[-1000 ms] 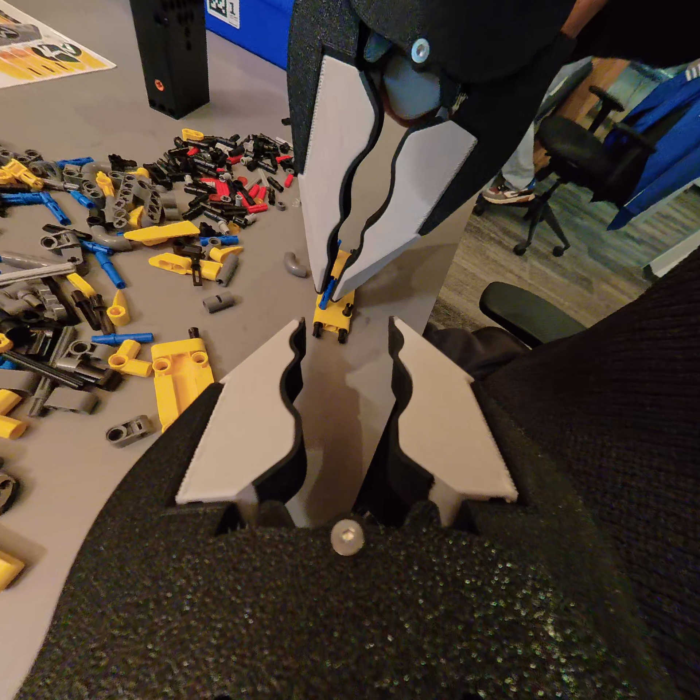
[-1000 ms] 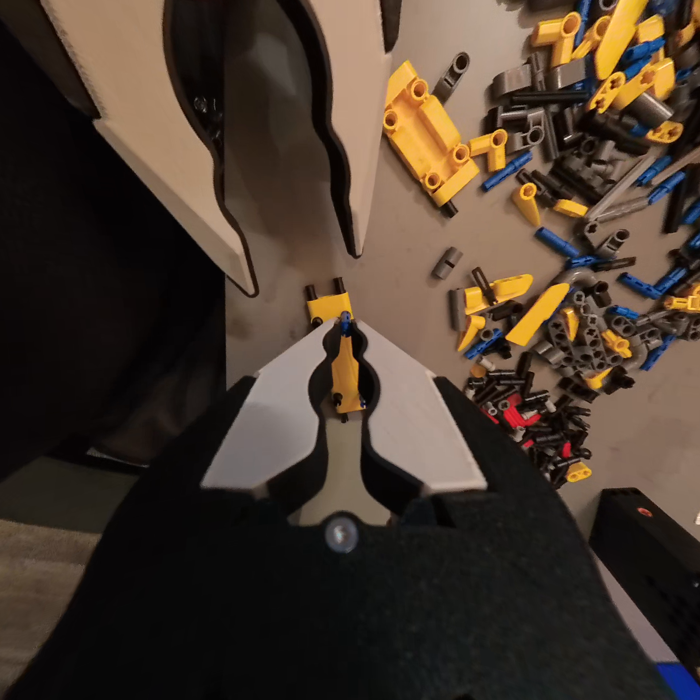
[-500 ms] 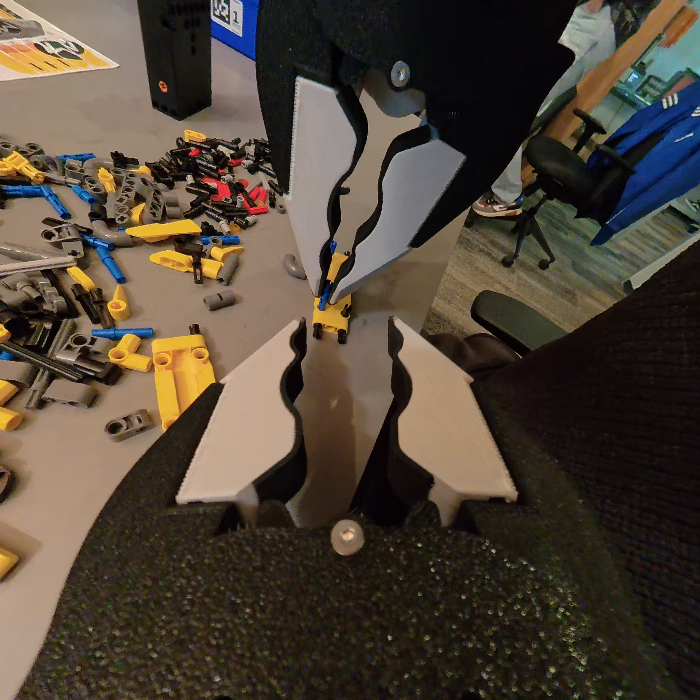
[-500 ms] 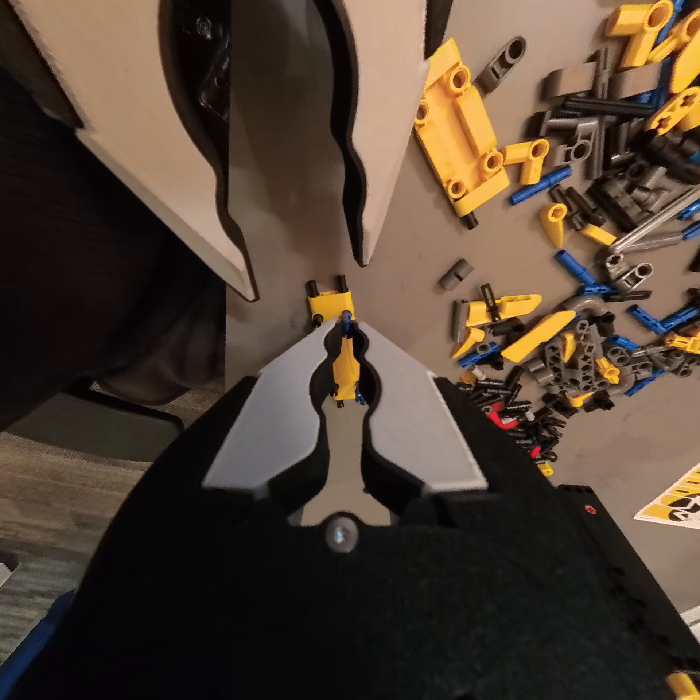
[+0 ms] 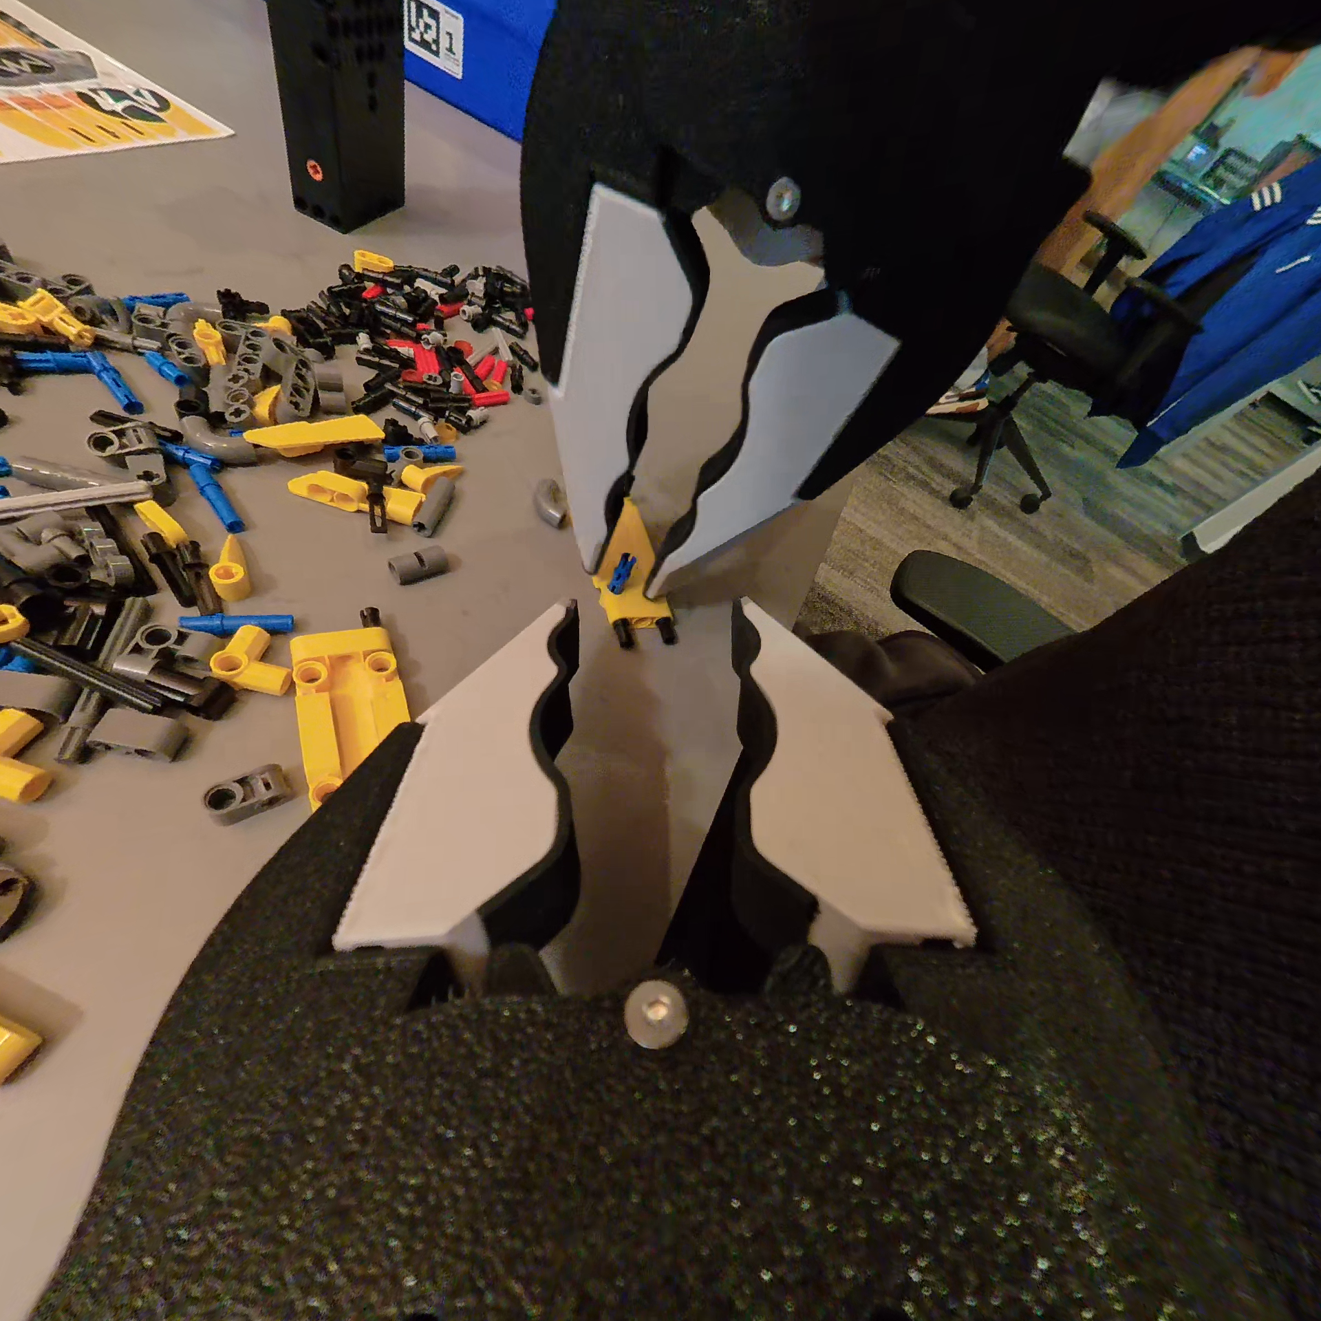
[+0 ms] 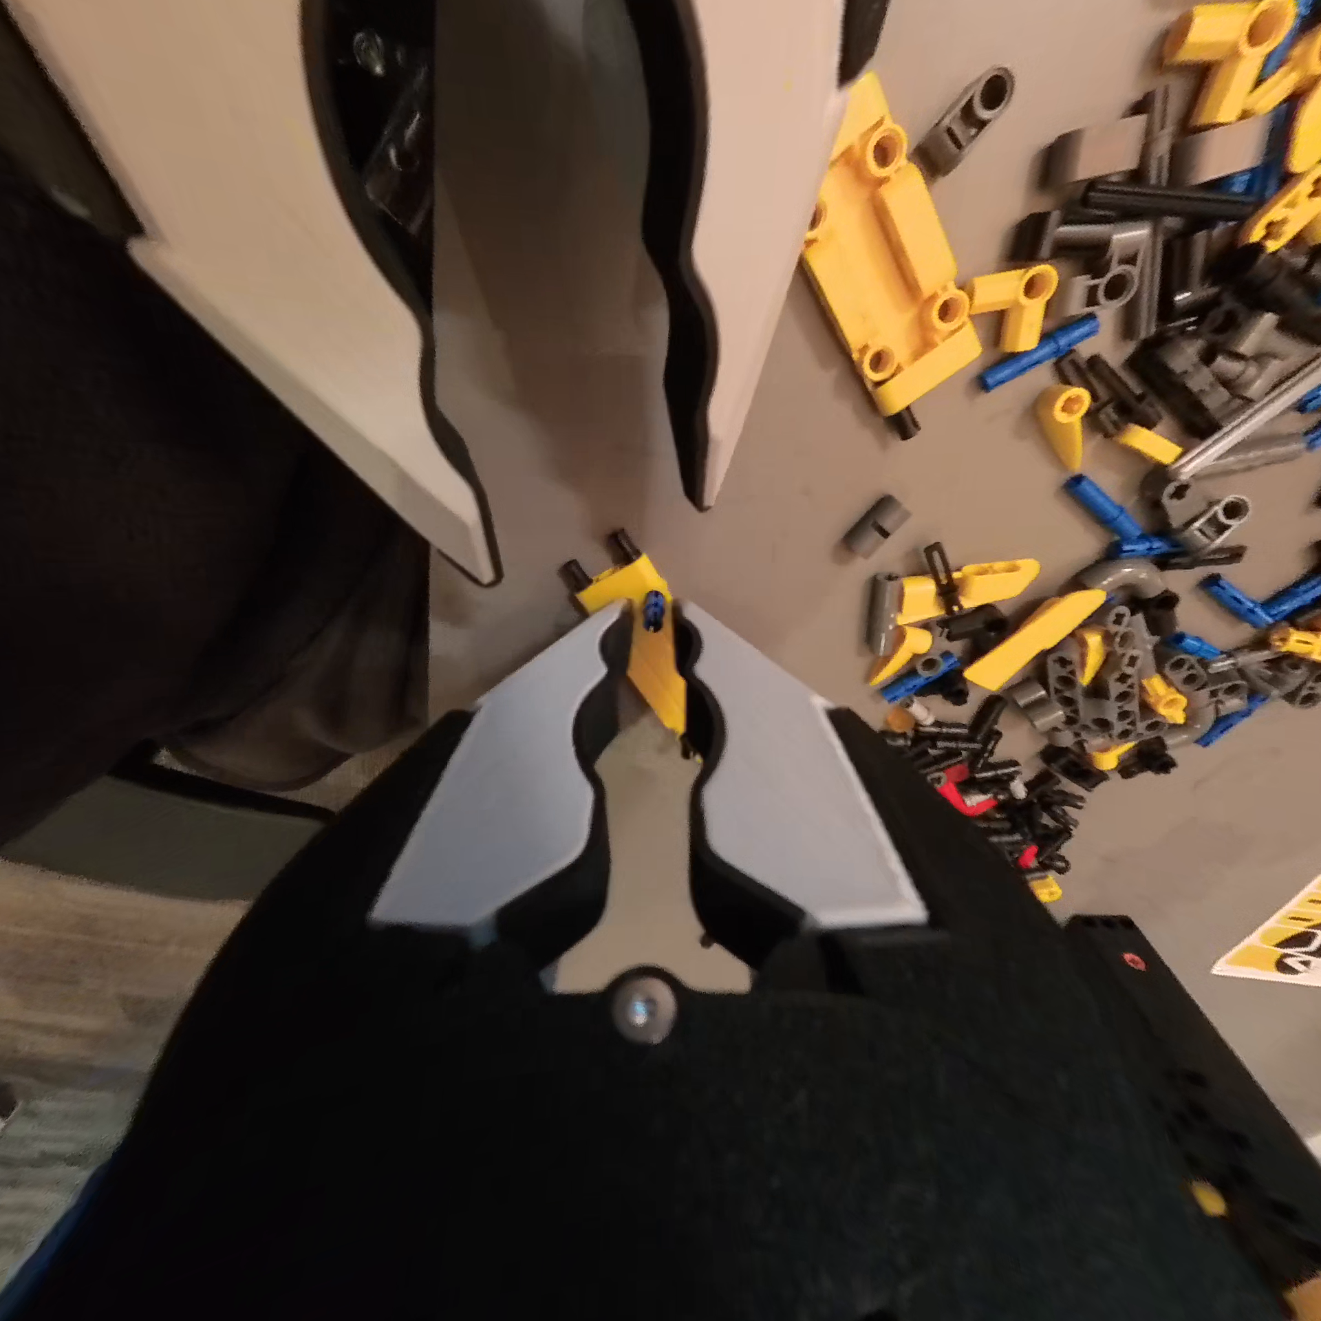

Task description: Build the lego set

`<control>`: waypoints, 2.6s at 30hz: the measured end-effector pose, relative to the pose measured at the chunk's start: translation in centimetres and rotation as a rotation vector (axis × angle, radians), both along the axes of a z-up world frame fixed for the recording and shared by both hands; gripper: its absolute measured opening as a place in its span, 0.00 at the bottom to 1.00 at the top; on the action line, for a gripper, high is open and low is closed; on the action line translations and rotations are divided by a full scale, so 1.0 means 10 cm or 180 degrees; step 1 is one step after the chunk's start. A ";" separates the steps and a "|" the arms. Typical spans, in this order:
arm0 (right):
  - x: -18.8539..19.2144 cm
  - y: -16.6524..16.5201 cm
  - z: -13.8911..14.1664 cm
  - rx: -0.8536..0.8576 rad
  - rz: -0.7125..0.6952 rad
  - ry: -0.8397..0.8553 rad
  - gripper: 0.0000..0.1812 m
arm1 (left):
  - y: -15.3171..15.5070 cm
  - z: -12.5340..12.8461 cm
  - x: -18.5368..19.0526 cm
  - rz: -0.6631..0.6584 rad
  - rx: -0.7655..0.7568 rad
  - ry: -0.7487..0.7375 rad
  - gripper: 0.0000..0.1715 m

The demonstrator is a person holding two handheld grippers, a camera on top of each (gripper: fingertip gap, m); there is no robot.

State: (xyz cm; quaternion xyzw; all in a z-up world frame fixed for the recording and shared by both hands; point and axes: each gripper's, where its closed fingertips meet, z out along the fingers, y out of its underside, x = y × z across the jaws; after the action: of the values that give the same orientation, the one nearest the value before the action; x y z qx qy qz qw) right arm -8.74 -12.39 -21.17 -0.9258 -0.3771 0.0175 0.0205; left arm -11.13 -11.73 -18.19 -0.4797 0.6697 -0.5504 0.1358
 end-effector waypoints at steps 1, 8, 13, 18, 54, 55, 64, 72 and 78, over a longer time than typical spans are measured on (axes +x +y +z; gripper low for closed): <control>-0.01 0.01 0.02 0.0084 -0.0046 0.0047 0.10 | 0.00 0.00 0.00 -0.0005 0.0003 -0.0006 0.25; 0.16 0.11 0.39 0.1227 -0.0863 0.0451 0.19 | -0.02 -0.05 0.00 0.0004 0.0147 -0.0001 0.25; 0.49 -0.05 0.53 0.2431 -0.1944 0.0902 0.26 | -0.09 -0.14 0.07 0.0118 0.0273 0.0079 0.25; 0.57 -0.23 0.32 0.3010 -0.2607 0.1315 0.29 | -0.13 -0.16 0.19 0.0402 0.0583 -0.0070 0.25; -0.02 -0.36 0.45 0.3919 -0.1168 0.0181 0.32 | -0.08 0.14 0.09 0.0514 -0.0982 -0.0052 0.03; -0.02 -0.32 0.41 0.3824 -0.1083 0.0191 0.32 | -0.09 0.17 0.08 0.0498 -0.1015 -0.0075 0.03; -0.12 -0.01 0.42 0.3837 -0.0460 -0.0143 0.05 | -0.13 0.40 0.06 0.0285 -0.1347 -0.0208 0.06; -0.35 -0.08 0.78 0.3839 -0.0850 0.1709 0.04 | -0.11 0.83 -0.19 -0.0296 -0.1010 -0.1123 0.22; -0.61 -0.21 0.97 0.3326 -0.0975 0.3311 0.03 | -0.32 0.89 -0.30 -0.0744 -0.1193 -0.1150 0.23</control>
State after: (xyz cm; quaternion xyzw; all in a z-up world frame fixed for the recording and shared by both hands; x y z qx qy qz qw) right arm -14.85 -14.47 -11.44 -0.7100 -0.1450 0.2682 0.6348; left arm -14.11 -14.94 -9.30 -0.3101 0.5721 -0.7530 0.0974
